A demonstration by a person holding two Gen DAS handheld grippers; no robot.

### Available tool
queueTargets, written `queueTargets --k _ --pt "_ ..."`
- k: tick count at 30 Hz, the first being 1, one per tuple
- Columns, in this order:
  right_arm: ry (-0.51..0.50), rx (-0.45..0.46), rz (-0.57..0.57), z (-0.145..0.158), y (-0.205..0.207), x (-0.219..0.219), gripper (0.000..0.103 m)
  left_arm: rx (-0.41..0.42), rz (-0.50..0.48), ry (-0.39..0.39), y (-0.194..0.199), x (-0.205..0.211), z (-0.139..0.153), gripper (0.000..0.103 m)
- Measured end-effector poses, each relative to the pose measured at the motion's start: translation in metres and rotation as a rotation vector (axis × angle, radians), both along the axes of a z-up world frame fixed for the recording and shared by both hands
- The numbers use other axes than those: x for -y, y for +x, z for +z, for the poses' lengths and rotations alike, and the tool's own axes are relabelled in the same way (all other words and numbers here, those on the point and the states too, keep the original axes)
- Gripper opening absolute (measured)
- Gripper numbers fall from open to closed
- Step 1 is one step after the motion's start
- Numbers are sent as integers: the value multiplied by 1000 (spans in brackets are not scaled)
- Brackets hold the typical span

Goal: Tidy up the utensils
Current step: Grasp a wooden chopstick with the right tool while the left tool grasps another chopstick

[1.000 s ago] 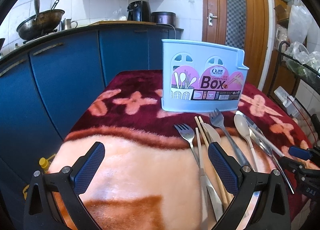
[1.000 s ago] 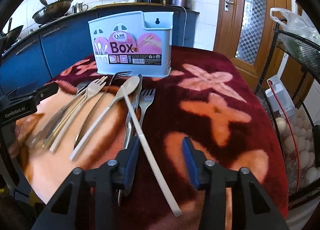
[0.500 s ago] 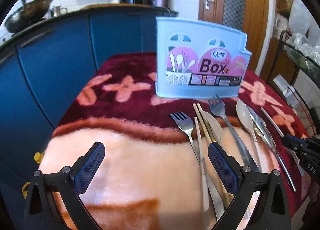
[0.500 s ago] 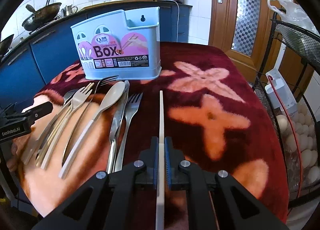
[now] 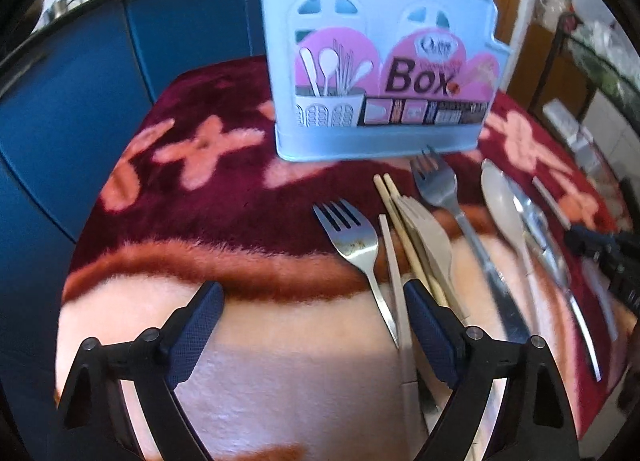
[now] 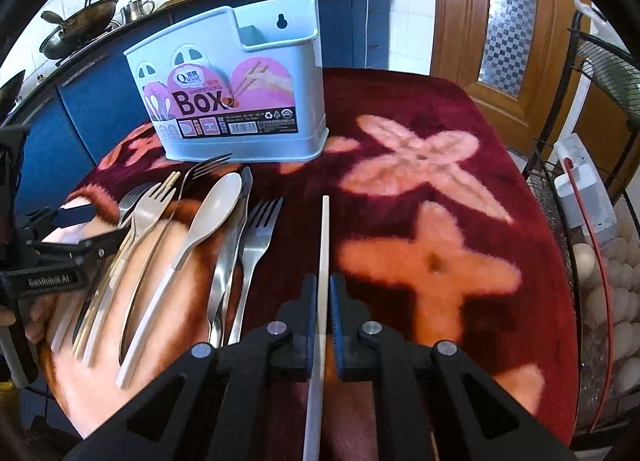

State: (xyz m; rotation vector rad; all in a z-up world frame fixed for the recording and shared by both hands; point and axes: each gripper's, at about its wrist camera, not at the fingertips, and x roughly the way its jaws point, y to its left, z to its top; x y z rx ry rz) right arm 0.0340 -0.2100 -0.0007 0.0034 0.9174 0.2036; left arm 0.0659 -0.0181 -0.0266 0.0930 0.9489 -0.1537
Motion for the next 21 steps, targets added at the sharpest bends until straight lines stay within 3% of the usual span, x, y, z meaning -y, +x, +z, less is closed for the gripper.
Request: queueTargets --k 10,14,17,21 --pt "-14 -53 23 -1 8 0 13 -122 -20 -8 19 -4 -3 100" --pt "30 -83 19 -2 12 7 15 -140 -14 -77 23 -12 4 99" --pt "48 -96 24 -3 14 9 15 -105 -14 -97 17 -13 8 94" --pt "39 -91 32 -2 12 8 15 -55 -47 -59 0 -5 13 80"
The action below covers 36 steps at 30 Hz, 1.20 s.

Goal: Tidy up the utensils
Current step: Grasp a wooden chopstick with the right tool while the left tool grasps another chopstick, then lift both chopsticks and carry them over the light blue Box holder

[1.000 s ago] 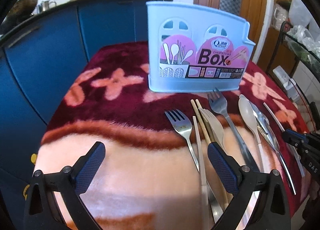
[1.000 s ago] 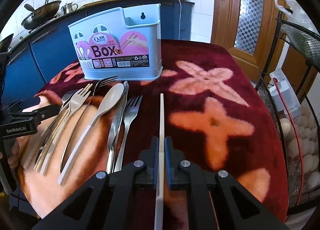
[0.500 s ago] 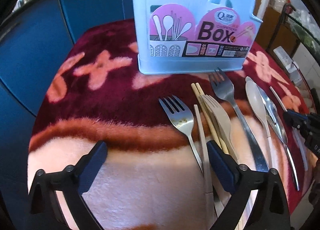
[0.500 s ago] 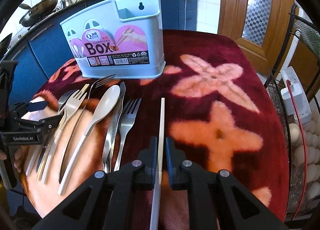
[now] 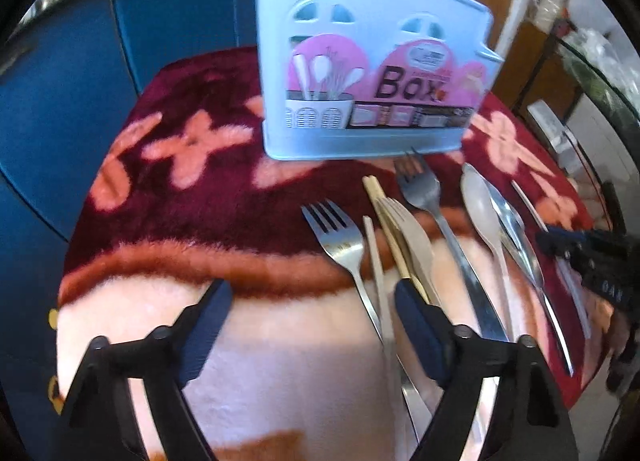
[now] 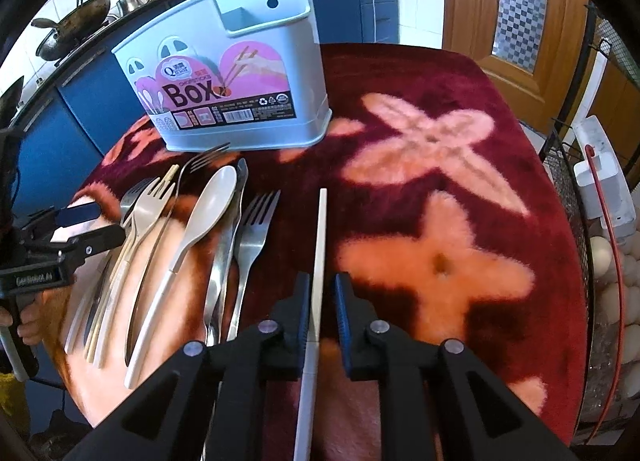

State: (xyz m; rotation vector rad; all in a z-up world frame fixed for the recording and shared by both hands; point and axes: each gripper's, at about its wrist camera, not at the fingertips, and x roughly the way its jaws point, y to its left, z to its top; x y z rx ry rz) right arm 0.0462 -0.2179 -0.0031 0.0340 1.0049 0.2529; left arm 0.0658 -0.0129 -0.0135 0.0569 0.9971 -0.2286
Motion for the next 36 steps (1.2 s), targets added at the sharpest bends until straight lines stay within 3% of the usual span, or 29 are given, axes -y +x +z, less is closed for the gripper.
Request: queueTargets --k 5,9,12,14,17,25,36 --pt "0 -11 -10 3 -2 -2 15 7 -30 -2 -14 5 4 46" --pt "-7 -16 -1 3 -4 -2 15 -23 -71 -39 -21 7 6 40" --pt "-11 -20 3 3 -4 -2 11 -43 -102 -48 -25 9 4 28" --pt "-8 -26 4 4 -4 -2 9 -60 -121 -88 -27 10 5 7" --pt "17 -44 4 5 -7 1 8 -73 -124 -138 -31 8 9 6" --pt "19 -89 12 6 -11 -1 8 -50 -80 -100 -38 -4 12 6" --pt "-63 -208 74 4 15 -13 8 -146 -86 -87 -11 -5 -2 9"
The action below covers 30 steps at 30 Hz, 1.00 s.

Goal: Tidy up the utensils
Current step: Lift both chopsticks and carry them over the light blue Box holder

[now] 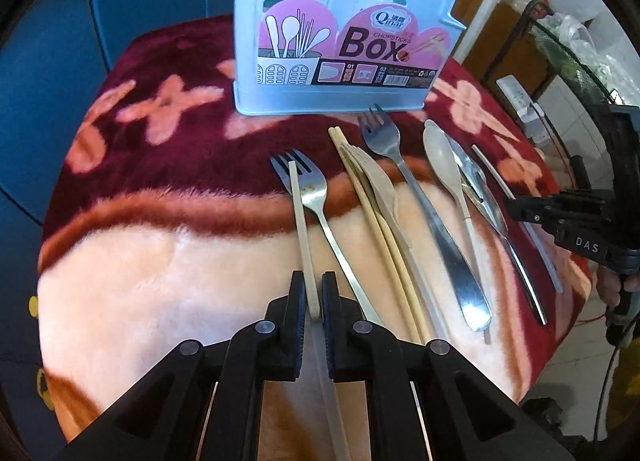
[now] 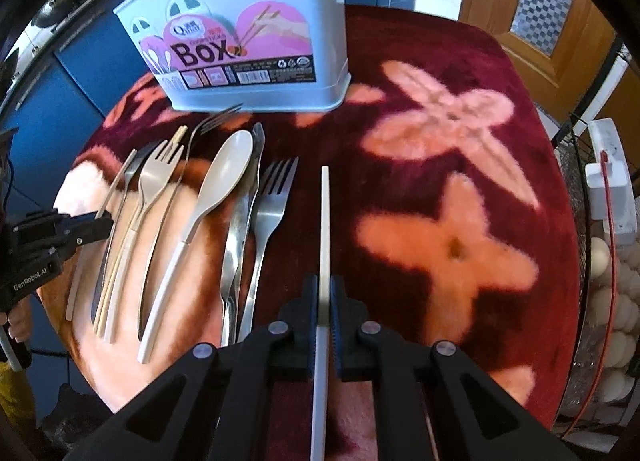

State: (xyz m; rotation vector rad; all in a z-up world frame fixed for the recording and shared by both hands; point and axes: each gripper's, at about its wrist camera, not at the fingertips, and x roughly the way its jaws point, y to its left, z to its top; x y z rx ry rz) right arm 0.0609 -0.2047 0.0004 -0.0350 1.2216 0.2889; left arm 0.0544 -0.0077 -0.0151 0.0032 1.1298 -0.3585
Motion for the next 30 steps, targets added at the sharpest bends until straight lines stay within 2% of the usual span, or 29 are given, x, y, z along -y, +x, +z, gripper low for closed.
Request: queueTargets --k 5,11,19,24,30 --pt "17 -61 -4 1 9 3 8 -43 -2 -60 9 -7 0 7" --pt "91 -5 -60 12 -3 14 6 34 4 -144 -3 -14 16 5" --pt "199 228 -86 65 -29 22 6 238 50 -211 -18 -23 68 4" --pt "231 367 -103 98 -33 18 6 321 70 -233 -9 -22 94 4" --pt "246 467 -126 130 -15 16 6 404 60 -231 5 -18 129 4"
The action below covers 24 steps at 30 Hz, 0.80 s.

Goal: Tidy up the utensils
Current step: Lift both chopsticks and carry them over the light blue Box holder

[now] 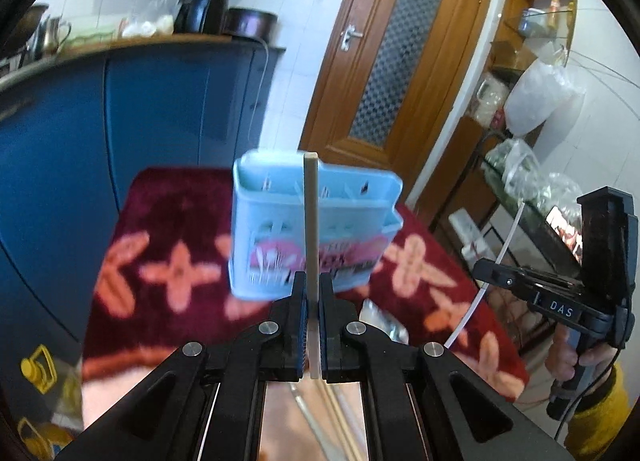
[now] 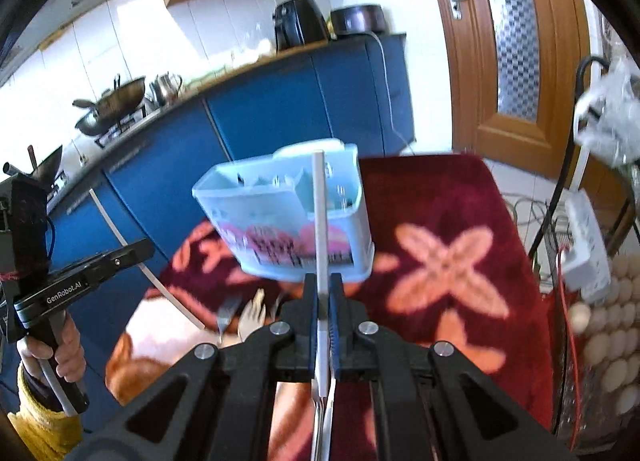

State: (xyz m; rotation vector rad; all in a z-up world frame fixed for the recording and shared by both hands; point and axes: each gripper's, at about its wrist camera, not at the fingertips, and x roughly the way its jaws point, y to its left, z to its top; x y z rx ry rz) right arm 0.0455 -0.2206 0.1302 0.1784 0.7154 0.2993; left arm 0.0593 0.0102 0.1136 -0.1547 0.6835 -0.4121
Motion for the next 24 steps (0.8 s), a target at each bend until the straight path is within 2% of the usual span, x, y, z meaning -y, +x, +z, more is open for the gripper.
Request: queueTargets --k 10,15,18,24 --pt "7 124 -38 45 39 -3 6 143 46 41 46 10 66 4" --pt "-5 180 -51 62 64 -10 6 189 69 68 70 13 84 4" --pt "-32 210 -61 63 78 -17 6 196 81 98 86 17 86 4" --pt "-36 172 -48 38 103 -29 6 159 84 140 109 25 59 4"
